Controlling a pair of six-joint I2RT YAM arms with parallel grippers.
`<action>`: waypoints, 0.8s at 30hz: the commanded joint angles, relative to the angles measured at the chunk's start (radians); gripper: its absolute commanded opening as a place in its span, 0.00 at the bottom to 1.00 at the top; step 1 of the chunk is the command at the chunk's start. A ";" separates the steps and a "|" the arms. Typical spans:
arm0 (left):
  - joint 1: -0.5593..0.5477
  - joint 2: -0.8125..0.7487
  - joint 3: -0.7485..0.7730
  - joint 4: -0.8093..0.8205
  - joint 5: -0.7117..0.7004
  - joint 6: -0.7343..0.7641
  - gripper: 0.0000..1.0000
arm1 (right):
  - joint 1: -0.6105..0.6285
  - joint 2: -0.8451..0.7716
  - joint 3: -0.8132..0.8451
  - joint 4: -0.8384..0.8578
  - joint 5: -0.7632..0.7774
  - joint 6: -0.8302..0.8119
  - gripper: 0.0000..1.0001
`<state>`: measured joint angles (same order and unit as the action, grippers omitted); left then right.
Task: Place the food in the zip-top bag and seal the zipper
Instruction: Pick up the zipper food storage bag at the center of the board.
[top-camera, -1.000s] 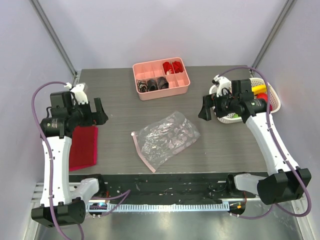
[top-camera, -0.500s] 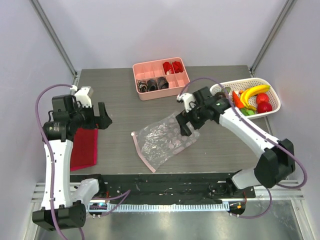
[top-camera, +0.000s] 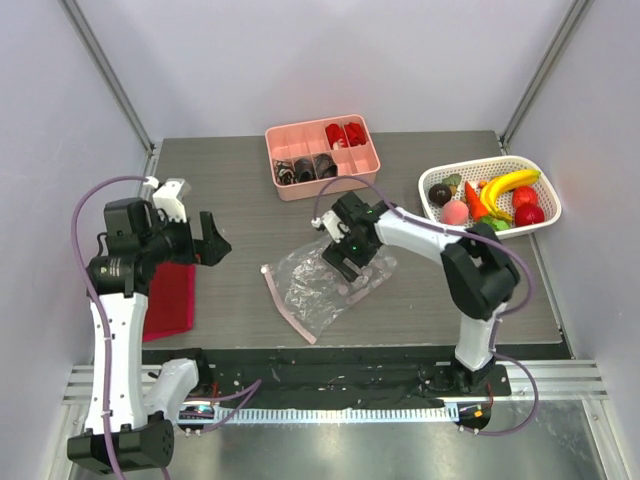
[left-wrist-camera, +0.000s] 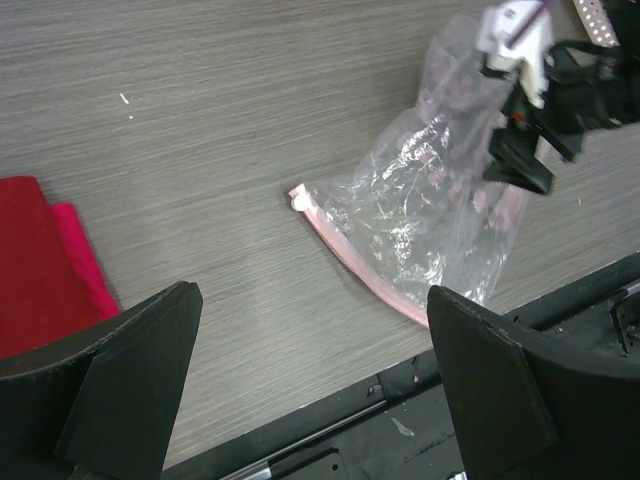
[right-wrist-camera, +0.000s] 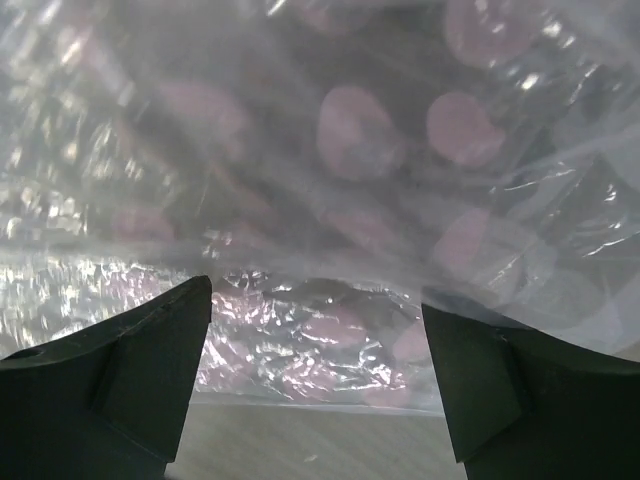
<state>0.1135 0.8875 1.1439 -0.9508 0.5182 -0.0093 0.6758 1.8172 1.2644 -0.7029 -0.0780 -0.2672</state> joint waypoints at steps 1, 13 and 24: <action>0.002 -0.031 -0.019 0.063 0.049 0.014 1.00 | -0.004 0.138 0.182 0.077 0.136 -0.107 0.90; 0.002 -0.127 -0.125 0.010 0.112 0.264 1.00 | -0.013 -0.157 0.181 0.076 -0.135 -0.158 0.94; -0.005 -0.047 -0.156 0.113 0.192 0.209 1.00 | 0.038 -0.507 -0.279 0.049 -0.368 -0.587 0.99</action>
<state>0.1131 0.8001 0.9741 -0.9302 0.6395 0.2691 0.7147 1.3598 1.1217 -0.6746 -0.3813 -0.6449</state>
